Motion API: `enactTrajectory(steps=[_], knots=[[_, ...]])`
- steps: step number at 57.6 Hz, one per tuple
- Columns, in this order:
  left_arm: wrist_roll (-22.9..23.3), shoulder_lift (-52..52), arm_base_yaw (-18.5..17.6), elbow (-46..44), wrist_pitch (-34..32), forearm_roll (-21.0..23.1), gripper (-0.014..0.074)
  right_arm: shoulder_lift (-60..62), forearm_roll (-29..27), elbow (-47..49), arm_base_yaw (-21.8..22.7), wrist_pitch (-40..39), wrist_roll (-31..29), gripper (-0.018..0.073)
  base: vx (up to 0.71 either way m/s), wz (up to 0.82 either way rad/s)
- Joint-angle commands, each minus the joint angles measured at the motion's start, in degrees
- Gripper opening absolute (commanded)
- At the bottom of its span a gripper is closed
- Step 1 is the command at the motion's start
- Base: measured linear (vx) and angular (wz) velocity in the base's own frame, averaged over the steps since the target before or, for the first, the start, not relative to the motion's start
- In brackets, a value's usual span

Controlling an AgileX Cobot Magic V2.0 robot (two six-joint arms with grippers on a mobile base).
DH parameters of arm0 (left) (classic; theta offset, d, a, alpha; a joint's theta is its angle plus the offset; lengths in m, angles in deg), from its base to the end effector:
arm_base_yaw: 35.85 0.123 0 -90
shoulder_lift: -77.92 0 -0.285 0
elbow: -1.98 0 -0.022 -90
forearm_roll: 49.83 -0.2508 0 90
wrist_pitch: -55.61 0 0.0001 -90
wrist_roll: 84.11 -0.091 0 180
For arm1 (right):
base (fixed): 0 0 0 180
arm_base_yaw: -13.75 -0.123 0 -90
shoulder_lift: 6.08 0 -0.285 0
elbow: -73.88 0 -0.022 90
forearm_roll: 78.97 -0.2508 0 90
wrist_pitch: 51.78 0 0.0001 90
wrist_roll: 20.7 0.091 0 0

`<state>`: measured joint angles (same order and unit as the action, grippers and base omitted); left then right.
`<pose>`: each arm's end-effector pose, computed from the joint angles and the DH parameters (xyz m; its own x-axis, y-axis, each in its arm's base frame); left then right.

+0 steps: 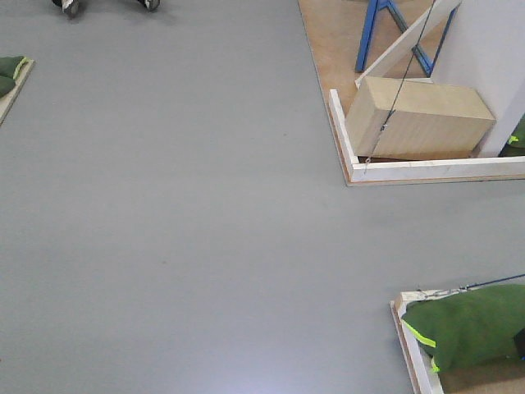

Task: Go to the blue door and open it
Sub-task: 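Drive the base forward alongside the wooden platform toward the blue door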

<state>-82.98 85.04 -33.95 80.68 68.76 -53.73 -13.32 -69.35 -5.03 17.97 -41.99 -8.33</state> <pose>0.0555 0.0033 0.1843 -0.1574 0.0413 -0.9867 -0.0411 0.9980 0.0484 0.0562 -0.0068 0.1884 -0.0956 0.0575 -0.9938 0.1067 0.9932 0.0472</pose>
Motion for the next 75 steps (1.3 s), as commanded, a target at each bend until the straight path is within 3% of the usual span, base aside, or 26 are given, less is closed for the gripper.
enactTrajectory(steps=[1, 75], knots=[[0.4, -1.1, -0.2, -1.5, -4.7, 0.2, 0.0073, 1.1, 0.5, -0.1, -0.1, -4.5, -0.6, 0.0011, 0.32, 0.03], [0.4, -1.0, -0.2, -1.5, -4.7, 0.2, 0.0073, 0.9, 0.5, -0.1, -0.1, -4.5, -0.6, 0.0011, 0.46, 0.02]])
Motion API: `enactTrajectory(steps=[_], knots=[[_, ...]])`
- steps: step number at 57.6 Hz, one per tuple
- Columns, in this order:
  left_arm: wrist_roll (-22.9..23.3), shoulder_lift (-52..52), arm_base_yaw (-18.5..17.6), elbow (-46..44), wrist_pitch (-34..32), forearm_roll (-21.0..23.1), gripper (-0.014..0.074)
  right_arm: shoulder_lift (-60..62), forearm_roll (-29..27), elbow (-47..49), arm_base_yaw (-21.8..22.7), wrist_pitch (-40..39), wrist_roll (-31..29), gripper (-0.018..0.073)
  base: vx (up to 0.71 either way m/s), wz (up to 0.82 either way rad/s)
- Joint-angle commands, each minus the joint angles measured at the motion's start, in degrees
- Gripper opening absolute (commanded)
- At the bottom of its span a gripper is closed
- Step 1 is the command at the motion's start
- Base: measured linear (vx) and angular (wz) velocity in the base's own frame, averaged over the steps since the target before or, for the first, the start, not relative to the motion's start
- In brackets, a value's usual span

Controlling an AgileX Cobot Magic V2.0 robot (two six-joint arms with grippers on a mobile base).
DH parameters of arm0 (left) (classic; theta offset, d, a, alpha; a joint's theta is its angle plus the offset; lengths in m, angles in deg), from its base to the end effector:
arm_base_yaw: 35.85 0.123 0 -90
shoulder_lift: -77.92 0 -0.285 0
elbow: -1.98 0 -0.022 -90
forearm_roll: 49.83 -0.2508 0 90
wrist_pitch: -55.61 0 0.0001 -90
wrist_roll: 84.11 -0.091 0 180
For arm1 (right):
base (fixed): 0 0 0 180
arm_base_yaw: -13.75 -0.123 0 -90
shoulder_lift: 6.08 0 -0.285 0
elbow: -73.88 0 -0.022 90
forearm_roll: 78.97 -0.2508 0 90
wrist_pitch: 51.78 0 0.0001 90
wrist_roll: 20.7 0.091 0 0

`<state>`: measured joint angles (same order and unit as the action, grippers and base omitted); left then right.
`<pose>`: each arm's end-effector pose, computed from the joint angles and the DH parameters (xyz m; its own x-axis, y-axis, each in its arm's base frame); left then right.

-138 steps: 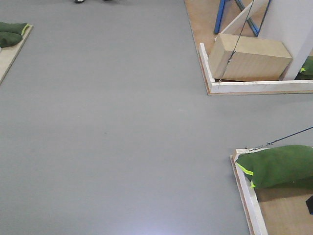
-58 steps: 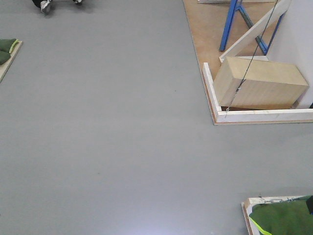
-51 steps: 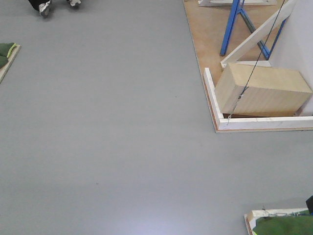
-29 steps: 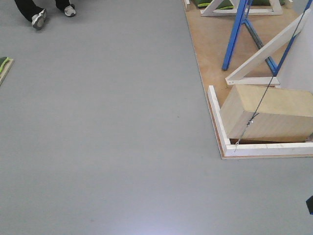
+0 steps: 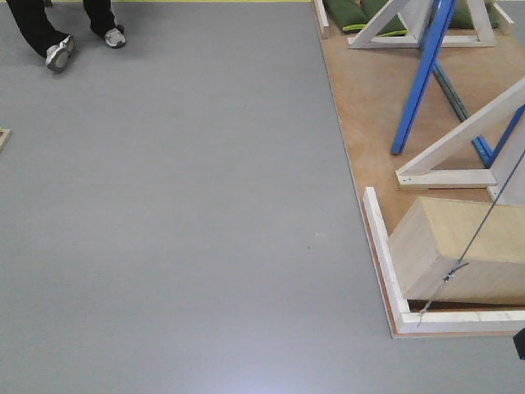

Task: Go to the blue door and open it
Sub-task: 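Drive the base forward alongside the wooden platform toward the blue door, then drive the base up to the blue door, right gripper facing it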

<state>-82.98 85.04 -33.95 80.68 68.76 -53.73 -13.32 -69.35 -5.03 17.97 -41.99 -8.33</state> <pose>0.0555 0.0033 0.1843 -0.1574 0.0413 -0.9867 -0.0411 0.9980 0.0484 0.0562 -0.0068 0.1884 -0.0956 0.0575 -0.9938 0.1067 0.9932 0.0472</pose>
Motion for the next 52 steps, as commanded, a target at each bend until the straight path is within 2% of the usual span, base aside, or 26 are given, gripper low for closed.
enactTrajectory(steps=[1, 52], knots=[[0.4, -1.0, -0.2, -1.5, -4.7, 0.2, 0.0073, 0.9, 0.5, -0.1, -0.1, -4.5, -0.6, 0.0011, 0.49, 0.04], [0.4, -0.9, -0.2, -1.5, -4.7, 0.2, 0.0073, 1.0, 0.5, -0.1, -0.1, -4.4, -0.6, 0.0011, 0.48, 0.01]])
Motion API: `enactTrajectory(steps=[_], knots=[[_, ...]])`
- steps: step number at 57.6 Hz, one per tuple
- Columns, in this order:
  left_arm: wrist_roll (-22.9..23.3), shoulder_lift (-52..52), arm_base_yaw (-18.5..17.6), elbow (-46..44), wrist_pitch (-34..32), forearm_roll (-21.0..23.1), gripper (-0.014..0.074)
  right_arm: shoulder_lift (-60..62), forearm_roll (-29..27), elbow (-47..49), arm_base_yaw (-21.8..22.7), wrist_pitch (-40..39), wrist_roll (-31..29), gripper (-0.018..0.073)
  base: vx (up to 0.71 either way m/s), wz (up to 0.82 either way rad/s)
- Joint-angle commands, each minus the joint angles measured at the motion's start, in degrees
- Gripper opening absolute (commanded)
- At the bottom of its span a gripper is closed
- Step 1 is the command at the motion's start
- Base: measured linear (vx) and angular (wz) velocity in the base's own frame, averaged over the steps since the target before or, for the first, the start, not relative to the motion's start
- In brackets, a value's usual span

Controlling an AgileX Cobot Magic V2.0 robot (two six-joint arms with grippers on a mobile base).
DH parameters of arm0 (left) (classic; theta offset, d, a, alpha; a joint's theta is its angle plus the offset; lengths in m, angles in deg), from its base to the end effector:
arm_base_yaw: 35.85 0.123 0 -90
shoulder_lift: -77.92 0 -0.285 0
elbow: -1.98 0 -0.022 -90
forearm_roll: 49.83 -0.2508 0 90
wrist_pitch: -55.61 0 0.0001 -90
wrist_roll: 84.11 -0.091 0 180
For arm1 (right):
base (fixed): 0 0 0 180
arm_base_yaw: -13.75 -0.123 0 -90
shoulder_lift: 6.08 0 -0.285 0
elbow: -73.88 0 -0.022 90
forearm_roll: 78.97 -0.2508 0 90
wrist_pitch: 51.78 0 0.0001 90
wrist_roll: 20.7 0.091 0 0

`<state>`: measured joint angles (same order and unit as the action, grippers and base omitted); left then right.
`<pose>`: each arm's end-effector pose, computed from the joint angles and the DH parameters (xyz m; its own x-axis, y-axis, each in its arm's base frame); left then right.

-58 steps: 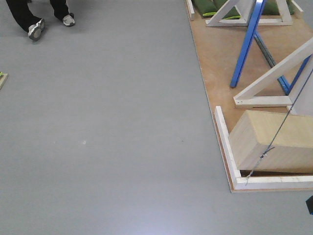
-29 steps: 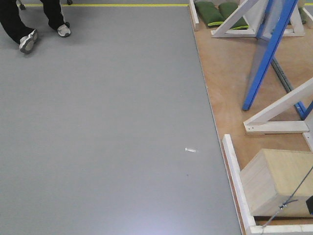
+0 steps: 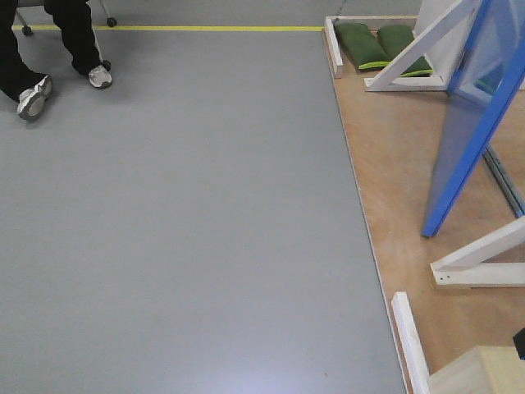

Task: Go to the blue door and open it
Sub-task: 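Drive the base up to the blue door, right gripper facing it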

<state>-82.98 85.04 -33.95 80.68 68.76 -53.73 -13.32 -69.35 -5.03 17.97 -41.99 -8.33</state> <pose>0.0555 0.0033 0.1843 -0.1574 0.0413 -0.9867 -0.0411 0.9980 0.0484 0.0562 -0.0068 0.1884 -0.0956 0.0575 -0.9938 0.1067 0.9932 0.0472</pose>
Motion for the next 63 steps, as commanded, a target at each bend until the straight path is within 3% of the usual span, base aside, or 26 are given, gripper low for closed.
enactTrajectory(steps=[1, 63], knots=[[0.4, -0.9, -0.2, -1.5, -4.7, 0.2, 0.0073, 1.0, 0.5, -0.1, -0.1, -4.5, -0.6, 0.0011, 0.48, 0.05], [0.4, -0.9, -0.2, -1.5, -4.7, 0.2, 0.0073, 1.0, 0.5, -0.1, -0.1, -4.6, -0.6, 0.0011, 0.42, 0.0]])
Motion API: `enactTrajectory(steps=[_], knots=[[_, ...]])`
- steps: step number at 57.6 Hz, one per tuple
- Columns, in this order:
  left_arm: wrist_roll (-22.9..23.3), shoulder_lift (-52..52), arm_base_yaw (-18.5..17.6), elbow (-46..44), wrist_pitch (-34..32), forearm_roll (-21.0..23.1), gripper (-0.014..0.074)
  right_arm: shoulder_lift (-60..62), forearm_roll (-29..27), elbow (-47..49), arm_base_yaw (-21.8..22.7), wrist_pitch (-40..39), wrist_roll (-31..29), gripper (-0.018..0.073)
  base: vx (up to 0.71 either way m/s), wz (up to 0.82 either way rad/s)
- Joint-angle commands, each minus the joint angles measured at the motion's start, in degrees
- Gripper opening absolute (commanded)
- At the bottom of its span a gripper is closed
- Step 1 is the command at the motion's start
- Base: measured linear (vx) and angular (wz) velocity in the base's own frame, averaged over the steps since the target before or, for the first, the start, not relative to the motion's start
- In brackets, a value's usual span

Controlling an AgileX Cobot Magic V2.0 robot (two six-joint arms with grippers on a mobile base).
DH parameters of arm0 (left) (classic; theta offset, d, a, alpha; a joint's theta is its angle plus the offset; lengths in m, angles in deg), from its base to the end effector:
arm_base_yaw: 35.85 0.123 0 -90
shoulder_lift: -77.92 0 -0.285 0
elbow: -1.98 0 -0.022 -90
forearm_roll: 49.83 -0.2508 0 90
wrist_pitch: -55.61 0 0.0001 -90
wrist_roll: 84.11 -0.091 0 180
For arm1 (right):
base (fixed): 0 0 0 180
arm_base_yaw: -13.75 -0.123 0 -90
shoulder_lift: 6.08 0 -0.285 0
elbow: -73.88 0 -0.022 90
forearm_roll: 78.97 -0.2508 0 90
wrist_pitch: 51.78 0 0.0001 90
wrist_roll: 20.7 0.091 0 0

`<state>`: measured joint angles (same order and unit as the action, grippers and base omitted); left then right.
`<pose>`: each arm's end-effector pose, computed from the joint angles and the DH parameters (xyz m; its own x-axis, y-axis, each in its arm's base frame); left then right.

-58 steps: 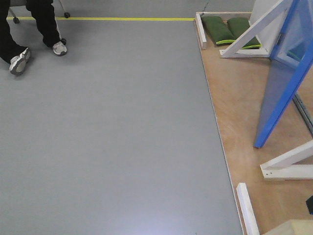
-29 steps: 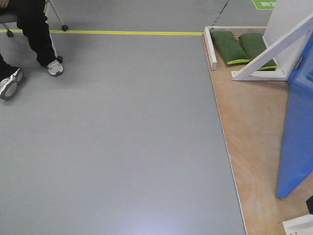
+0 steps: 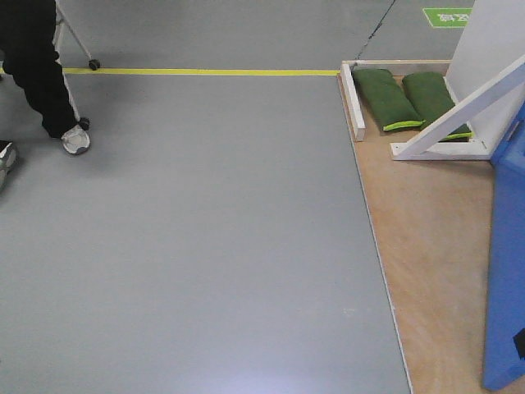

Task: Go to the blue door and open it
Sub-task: 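Drive the base up to the blue door, right gripper facing it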

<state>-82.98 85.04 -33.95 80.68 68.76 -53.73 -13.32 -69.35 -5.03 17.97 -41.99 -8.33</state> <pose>0.0555 0.0033 0.1843 -0.1574 0.0413 -0.9867 -0.0411 0.9980 0.0484 0.0562 -0.0068 0.1884 -0.0956 0.0575 -0.9938 0.1067 0.9932 0.0472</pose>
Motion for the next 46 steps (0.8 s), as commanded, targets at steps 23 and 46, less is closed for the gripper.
enactTrajectory(steps=[23, 46], knots=[[0.4, -0.9, -0.2, -1.5, -4.7, 0.2, 0.0073, 1.0, 0.5, -0.1, -0.1, -4.6, -0.6, 0.0011, 0.3, -0.03], [0.4, -0.9, -0.2, -1.5, -4.7, 0.2, 0.0073, 1.0, 0.5, -0.1, -0.1, -4.6, -0.6, 0.0011, 0.13, 0.0]])
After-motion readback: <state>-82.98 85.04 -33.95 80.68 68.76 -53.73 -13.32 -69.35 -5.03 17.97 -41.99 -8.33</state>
